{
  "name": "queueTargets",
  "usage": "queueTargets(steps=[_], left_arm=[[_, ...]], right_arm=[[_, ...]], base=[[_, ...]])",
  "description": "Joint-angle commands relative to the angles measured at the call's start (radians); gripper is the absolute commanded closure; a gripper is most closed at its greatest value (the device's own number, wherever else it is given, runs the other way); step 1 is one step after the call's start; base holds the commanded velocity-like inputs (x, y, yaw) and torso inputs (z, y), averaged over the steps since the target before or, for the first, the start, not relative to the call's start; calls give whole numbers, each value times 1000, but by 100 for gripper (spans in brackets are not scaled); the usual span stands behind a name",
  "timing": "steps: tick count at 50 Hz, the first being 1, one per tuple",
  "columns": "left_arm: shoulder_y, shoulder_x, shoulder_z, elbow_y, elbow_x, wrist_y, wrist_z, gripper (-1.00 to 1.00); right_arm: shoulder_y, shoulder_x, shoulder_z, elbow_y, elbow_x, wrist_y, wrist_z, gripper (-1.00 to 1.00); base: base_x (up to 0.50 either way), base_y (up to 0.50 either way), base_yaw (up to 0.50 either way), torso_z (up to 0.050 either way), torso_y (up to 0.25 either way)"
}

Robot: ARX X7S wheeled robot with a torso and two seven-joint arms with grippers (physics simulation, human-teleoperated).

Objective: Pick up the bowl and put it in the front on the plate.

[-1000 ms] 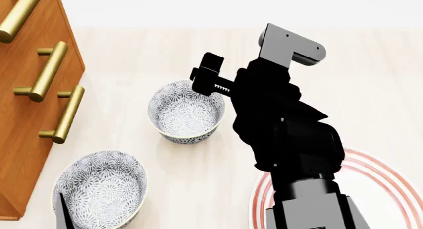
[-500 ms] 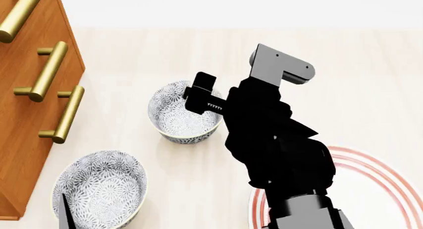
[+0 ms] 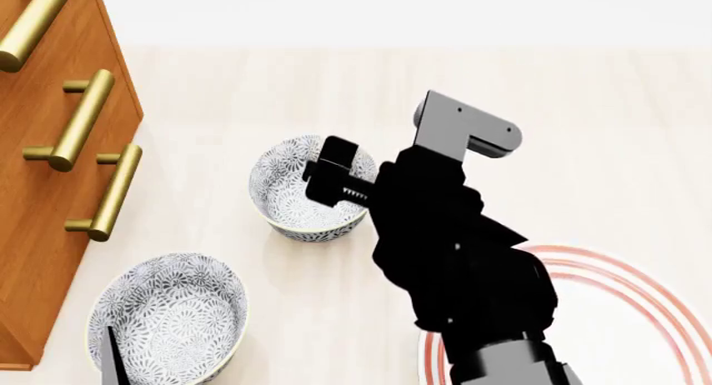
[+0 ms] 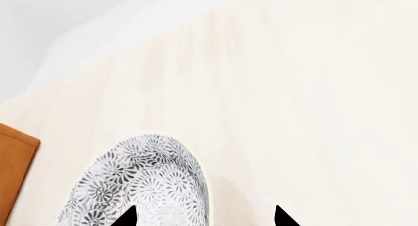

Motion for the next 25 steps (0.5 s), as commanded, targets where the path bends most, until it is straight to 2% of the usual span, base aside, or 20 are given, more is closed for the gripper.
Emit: queueTargets(steps=[1, 25], left_arm=[[-1, 5, -5, 0, 9, -2, 5, -100], [-4, -3, 1, 6, -5, -14, -6, -100]], right_arm=[[-15, -3, -12, -13, 17, -6, -2, -100], [-34, 1, -82, -48, 29, -13, 4, -100]], base=[[0, 0, 0, 0, 0], [0, 0, 0, 0, 0]])
